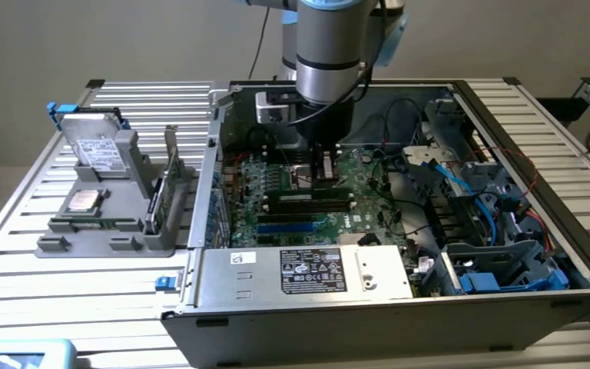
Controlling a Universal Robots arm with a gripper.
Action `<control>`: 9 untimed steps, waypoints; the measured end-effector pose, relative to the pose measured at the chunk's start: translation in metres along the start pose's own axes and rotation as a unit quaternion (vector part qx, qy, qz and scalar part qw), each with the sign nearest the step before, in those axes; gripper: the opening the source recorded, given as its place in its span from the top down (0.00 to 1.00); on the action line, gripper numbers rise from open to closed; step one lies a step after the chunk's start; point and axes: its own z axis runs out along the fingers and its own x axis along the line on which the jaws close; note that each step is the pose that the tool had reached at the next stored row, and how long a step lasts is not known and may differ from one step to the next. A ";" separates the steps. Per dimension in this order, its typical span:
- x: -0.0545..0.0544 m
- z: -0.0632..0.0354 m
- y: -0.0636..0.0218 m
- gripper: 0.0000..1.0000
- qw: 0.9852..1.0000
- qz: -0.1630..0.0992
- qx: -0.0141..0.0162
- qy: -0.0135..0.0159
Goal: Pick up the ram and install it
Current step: 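Insert the ram into the slot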
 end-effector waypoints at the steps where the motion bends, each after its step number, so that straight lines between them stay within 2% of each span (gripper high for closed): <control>1: 0.000 -0.0005 -0.0009 0.86 1.000 0.000 -0.004 0.000; 2: 0.000 -0.0004 -0.0011 0.86 1.000 -0.001 -0.006 0.000; 6: 0.000 -0.0003 -0.0045 0.86 1.000 -0.006 -0.007 -0.001; 9: 0.000 -0.0002 -0.0050 0.86 1.000 -0.022 -0.009 -0.006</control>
